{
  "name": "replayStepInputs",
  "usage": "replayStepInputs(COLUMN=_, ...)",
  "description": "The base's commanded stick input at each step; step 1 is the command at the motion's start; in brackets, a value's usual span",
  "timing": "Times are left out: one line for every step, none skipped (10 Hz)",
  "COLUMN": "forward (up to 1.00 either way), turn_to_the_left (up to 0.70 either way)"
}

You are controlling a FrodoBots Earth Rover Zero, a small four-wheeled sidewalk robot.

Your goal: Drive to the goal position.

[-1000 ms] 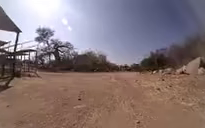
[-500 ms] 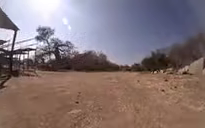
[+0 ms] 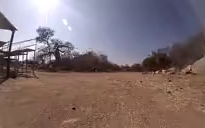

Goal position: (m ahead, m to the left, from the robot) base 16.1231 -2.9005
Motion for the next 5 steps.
replayStepInputs(forward=0.5, turn_to_the_left=0.0)
replayStepInputs(forward=0.5, turn_to_the_left=0.0)
replayStepInputs(forward=0.5, turn_to_the_left=0.0)
replayStepInputs(forward=0.5, turn_to_the_left=0.0)
replayStepInputs(forward=0.5, turn_to_the_left=0.0)
